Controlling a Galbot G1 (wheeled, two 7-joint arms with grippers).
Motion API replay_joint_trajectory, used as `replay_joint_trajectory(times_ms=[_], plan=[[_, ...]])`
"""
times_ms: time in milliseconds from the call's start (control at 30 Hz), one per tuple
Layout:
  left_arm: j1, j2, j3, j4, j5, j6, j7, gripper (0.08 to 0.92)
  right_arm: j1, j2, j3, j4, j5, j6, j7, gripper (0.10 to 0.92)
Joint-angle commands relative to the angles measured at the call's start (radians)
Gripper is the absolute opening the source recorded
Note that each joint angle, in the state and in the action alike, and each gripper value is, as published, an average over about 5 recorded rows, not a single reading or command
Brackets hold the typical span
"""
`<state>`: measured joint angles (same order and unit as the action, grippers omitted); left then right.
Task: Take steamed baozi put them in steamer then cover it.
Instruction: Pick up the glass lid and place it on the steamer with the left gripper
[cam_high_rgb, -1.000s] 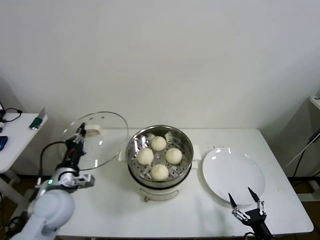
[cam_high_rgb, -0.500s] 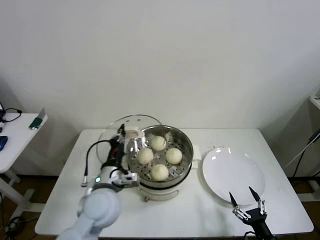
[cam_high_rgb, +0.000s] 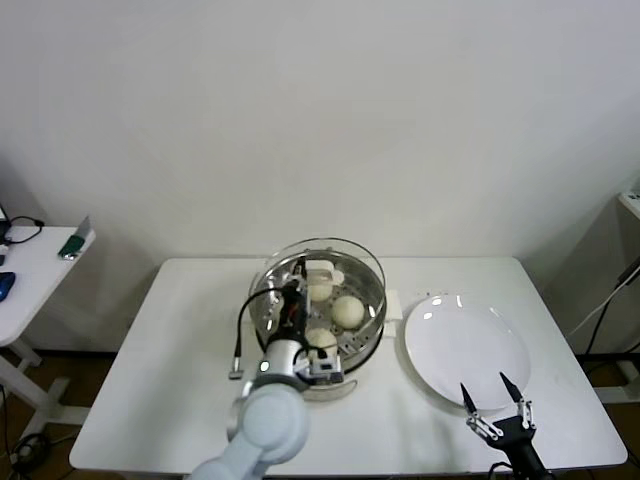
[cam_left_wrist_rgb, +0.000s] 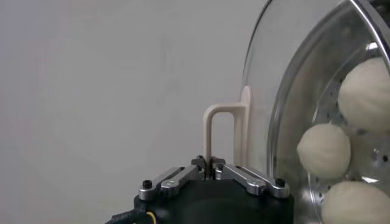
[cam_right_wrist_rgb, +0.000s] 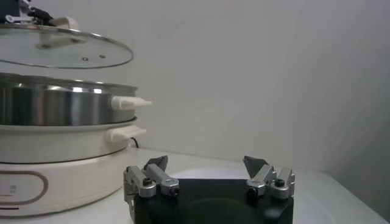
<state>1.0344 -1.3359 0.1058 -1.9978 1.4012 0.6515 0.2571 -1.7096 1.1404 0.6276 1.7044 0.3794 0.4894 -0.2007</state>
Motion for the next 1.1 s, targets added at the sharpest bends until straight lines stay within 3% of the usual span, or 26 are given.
replay_joint_trajectory(times_ms=[33, 333, 1100], plan=[[-0.002, -0.081, 0.058, 0.068, 0.064, 0.011, -0.047, 0.14, 0.004, 0.002, 0.0, -0.002, 0.002, 0.006, 0.001, 0.823], [0.011, -0.073, 0.032, 0.12, 0.061, -0.011, -0.11, 0.14, 0.003, 0.003, 0.0, -0.005, 0.003, 0.014, 0.002, 0.823], [0.022, -0.051, 0.006, 0.158, 0.08, -0.025, -0.118, 0.14, -0.005, 0.01, 0.0, -0.001, 0.005, 0.03, 0.001, 0.823]])
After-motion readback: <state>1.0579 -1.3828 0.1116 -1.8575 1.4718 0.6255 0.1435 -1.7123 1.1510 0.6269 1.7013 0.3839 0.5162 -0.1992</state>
